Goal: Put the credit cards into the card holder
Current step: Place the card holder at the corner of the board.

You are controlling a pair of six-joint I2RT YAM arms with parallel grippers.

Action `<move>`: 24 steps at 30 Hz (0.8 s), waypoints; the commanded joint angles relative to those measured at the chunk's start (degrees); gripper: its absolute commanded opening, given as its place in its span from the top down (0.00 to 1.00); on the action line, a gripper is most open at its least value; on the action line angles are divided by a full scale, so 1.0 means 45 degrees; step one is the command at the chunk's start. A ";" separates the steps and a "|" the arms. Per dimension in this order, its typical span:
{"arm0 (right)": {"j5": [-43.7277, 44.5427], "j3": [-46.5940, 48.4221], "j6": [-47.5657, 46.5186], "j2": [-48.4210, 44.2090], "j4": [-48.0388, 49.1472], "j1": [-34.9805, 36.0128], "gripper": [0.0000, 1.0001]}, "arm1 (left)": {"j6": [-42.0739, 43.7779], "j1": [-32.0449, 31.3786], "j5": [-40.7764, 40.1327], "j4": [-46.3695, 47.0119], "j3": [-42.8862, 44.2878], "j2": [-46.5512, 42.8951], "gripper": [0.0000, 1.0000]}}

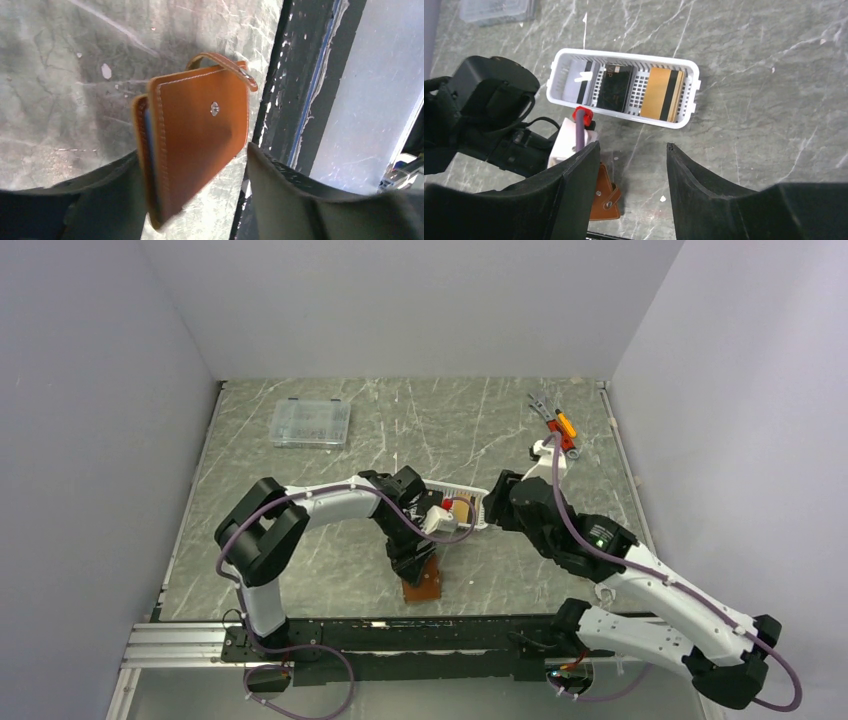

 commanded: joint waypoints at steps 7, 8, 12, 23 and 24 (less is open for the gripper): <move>-0.3811 -0.0228 -0.1188 0.1246 0.2280 -0.2368 0.44 | 0.1397 0.0144 -0.0248 -0.1935 0.0975 -0.3332 0.01; -0.4077 -0.0157 -0.1267 0.1447 0.2463 -0.2538 0.44 | 0.1549 0.0259 -0.0126 -0.2300 0.1222 -0.3707 0.01; -0.5072 0.0412 -0.1595 0.3021 0.3477 -0.2732 0.40 | 0.2009 0.2204 0.0953 -0.3495 0.2333 -0.5054 0.01; -0.7145 0.3236 -0.1708 0.9314 0.5752 -0.2533 0.30 | 0.0887 0.7241 0.1425 -0.1960 0.1547 -0.5894 0.01; -0.7162 0.3401 -0.1694 0.9705 0.5858 -0.2472 0.30 | 0.0782 0.7360 0.1343 -0.1878 0.1418 -0.5907 0.01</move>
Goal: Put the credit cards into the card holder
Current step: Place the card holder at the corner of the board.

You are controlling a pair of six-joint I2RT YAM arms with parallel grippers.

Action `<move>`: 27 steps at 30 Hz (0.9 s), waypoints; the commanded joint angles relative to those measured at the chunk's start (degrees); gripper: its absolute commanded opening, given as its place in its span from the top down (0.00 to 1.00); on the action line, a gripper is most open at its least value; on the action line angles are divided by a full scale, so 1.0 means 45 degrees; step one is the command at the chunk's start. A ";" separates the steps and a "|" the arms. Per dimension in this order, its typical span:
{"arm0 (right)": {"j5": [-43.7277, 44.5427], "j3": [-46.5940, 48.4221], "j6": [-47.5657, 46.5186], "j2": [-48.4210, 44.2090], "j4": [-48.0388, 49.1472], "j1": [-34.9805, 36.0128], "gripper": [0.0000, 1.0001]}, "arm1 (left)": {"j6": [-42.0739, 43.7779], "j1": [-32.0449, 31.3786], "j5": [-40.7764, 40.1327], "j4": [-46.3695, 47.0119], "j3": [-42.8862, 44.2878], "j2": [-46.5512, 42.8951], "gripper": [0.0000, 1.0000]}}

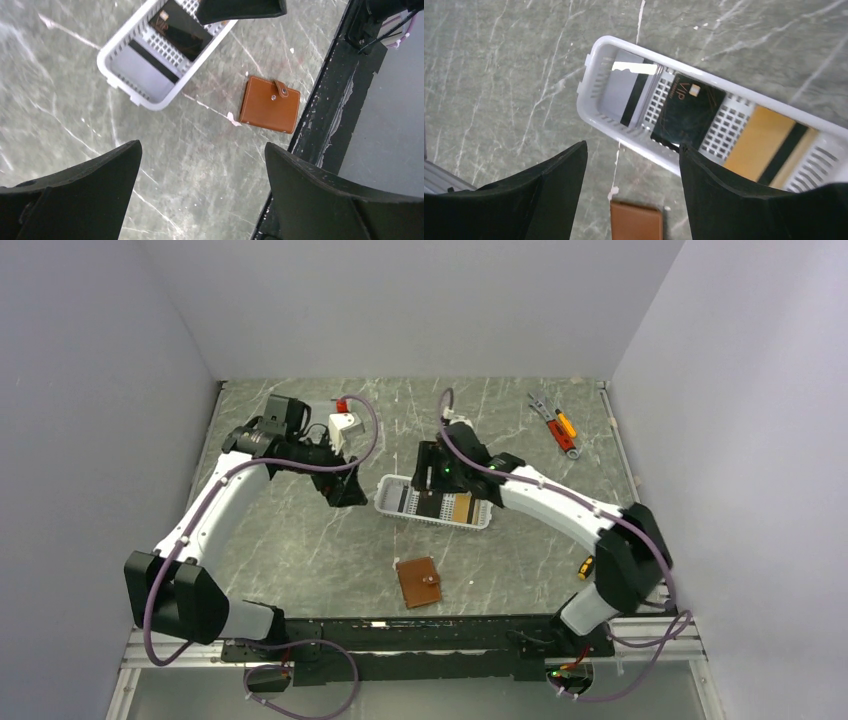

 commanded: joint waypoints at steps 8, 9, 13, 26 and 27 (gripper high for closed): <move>-0.0437 0.2032 0.0097 0.3558 0.1350 0.0710 0.25 | -0.0822 0.0689 -0.0260 0.1182 -0.1566 -0.0565 0.01; -0.0389 0.2135 0.0159 0.3767 0.1357 0.0810 0.25 | -0.0798 0.0693 -0.0289 0.1185 -0.1640 -0.0619 0.01; -0.0199 0.2555 0.0457 0.4594 0.1352 0.0986 0.24 | -0.0761 0.0843 -0.0299 0.1120 -0.1761 -0.0778 0.01; 0.0822 0.3407 0.0940 0.6167 0.1111 0.1072 0.25 | -0.0711 0.1303 -0.0091 0.1339 -0.2276 -0.1386 0.01; 0.0847 0.3501 0.0967 0.6253 0.1039 0.1066 0.26 | -0.0755 0.1312 -0.0109 0.1478 -0.2402 -0.1413 0.01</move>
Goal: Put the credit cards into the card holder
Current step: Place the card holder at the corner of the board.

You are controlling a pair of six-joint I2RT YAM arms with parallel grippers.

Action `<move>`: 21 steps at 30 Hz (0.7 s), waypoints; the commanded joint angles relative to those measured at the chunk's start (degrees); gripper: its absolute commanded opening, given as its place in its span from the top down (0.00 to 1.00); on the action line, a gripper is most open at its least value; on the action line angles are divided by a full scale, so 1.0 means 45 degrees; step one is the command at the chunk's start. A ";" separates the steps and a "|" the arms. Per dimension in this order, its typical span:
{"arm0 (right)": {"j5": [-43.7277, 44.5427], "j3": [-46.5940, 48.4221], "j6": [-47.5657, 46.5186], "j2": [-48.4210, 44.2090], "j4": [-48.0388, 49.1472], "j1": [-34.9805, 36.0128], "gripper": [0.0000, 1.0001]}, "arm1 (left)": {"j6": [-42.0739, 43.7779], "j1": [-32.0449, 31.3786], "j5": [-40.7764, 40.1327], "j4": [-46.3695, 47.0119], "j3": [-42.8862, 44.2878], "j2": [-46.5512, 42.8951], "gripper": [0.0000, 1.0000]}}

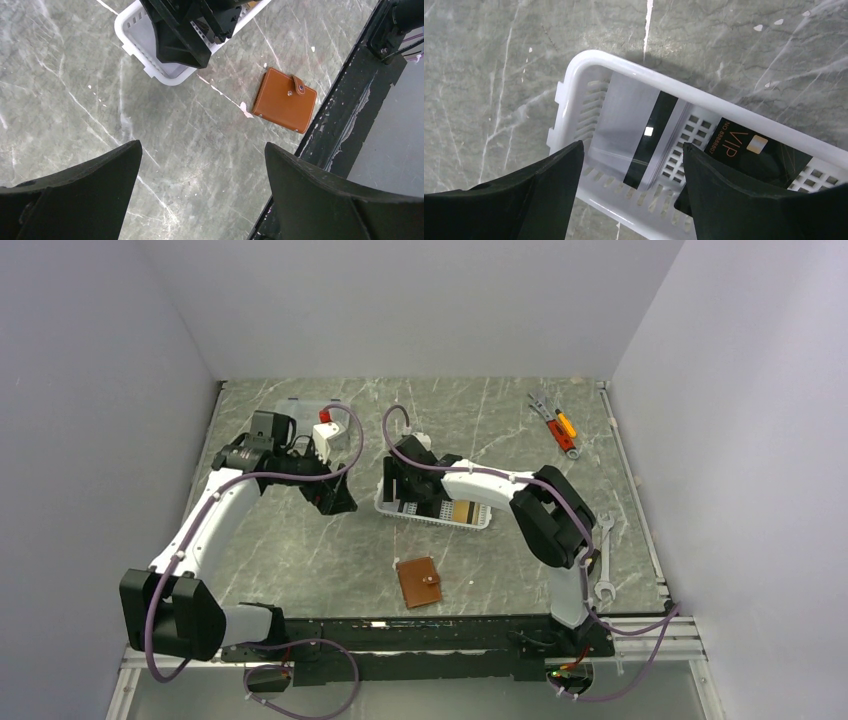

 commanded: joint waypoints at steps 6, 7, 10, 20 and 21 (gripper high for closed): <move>0.0820 0.0798 0.0472 0.0579 0.0107 0.0028 0.26 | -0.0044 0.0065 0.0419 0.0689 -0.0675 -0.0354 0.01; 0.0857 0.0810 0.0542 0.0662 0.0105 0.0031 0.26 | -0.0033 0.0065 0.0424 0.0677 -0.0715 -0.0381 0.01; 0.0925 0.0690 0.0721 0.0798 0.0274 0.0029 0.27 | -0.0039 0.0070 0.0440 0.0821 -0.0983 -0.0680 0.01; 0.1232 0.0060 0.1437 0.0731 0.0632 -0.0008 0.39 | -0.0077 0.0065 0.0515 0.0892 -0.1388 -0.0985 0.01; 0.1253 -0.0053 0.1511 0.0703 0.0678 -0.0023 0.41 | -0.0078 0.0070 0.0531 0.0900 -0.1404 -0.0985 0.01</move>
